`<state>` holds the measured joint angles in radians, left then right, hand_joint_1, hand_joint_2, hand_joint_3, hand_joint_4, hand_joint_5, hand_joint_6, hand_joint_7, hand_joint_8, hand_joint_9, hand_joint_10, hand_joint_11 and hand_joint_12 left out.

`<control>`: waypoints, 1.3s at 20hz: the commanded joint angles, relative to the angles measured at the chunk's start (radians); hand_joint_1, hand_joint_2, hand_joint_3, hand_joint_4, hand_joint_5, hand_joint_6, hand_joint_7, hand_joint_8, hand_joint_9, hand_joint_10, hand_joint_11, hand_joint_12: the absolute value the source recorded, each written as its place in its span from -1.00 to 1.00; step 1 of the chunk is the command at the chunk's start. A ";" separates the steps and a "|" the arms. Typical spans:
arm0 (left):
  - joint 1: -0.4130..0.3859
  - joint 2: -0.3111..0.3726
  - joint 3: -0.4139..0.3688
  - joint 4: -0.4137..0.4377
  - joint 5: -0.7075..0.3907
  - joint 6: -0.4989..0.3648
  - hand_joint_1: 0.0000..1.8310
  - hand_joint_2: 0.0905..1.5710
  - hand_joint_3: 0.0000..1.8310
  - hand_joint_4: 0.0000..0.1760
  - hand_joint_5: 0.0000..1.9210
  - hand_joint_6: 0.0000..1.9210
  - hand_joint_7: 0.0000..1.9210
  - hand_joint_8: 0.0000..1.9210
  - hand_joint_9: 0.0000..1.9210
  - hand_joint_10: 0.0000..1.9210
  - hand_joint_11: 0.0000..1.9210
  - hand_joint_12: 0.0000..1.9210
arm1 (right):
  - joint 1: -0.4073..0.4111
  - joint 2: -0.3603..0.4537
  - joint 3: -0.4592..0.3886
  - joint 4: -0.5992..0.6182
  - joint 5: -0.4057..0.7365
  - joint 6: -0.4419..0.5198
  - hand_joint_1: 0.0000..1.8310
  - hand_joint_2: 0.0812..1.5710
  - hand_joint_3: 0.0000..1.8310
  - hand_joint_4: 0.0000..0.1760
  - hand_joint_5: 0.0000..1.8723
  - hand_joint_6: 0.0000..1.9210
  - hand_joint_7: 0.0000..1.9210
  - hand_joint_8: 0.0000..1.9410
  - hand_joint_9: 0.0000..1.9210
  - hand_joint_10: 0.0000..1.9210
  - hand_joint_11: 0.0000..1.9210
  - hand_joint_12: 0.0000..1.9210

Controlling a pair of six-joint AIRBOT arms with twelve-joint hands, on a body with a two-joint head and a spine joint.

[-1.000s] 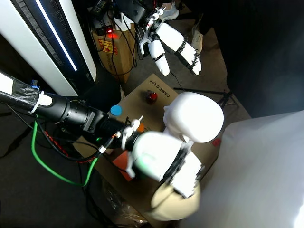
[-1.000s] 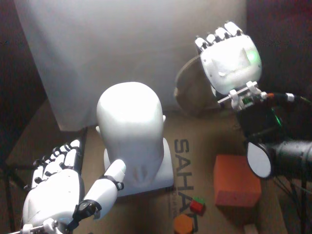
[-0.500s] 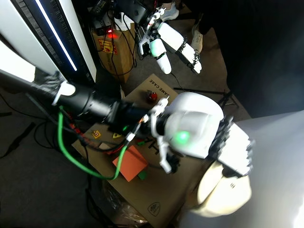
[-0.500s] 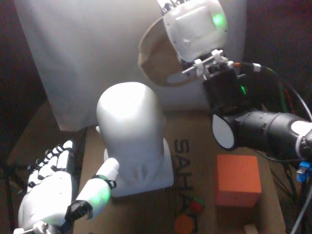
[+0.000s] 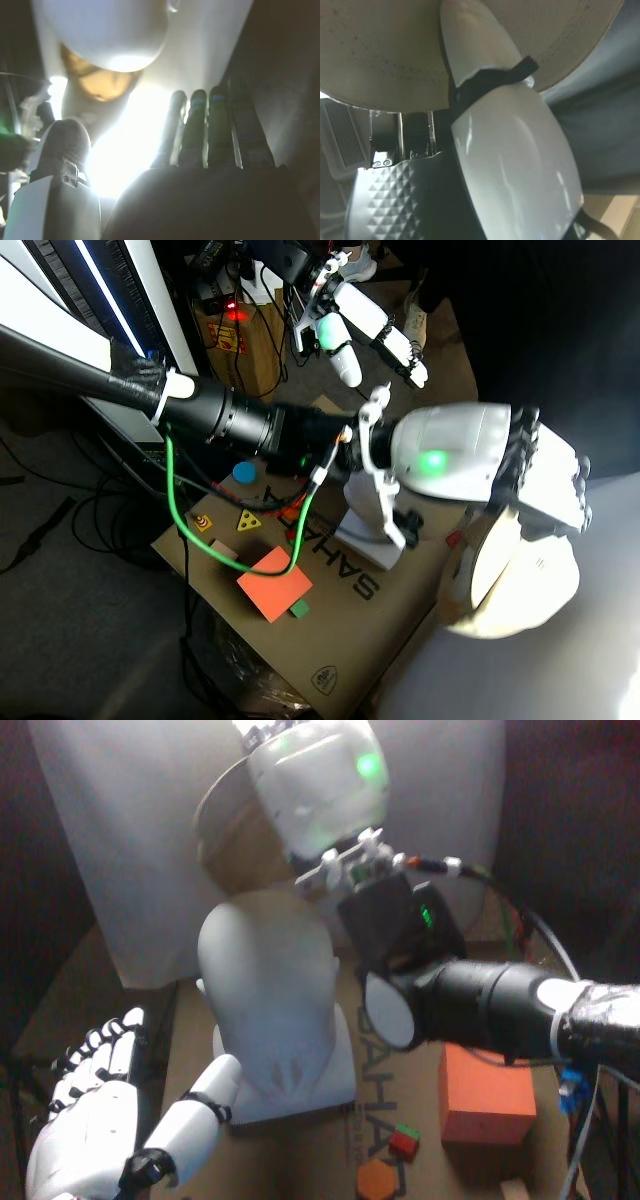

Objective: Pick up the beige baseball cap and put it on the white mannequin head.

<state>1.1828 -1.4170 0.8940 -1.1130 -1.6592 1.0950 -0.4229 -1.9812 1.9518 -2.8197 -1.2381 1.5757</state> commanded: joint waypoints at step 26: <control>0.059 0.039 -0.024 0.071 -0.104 -0.052 -1.00 0.40 -1.00 -1.00 -0.98 -0.99 -1.00 -1.00 -1.00 -1.00 -1.00 -1.00 | -0.259 0.169 -0.447 -0.192 -0.160 -0.160 0.47 0.52 -1.00 -1.00 -0.25 0.17 -0.09 0.29 -0.30 0.70 -0.49 0.94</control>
<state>1.2453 -1.3849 0.8642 -1.0985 -1.6611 1.0470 -0.6842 -1.8160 1.5047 -2.9593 -1.2984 1.4189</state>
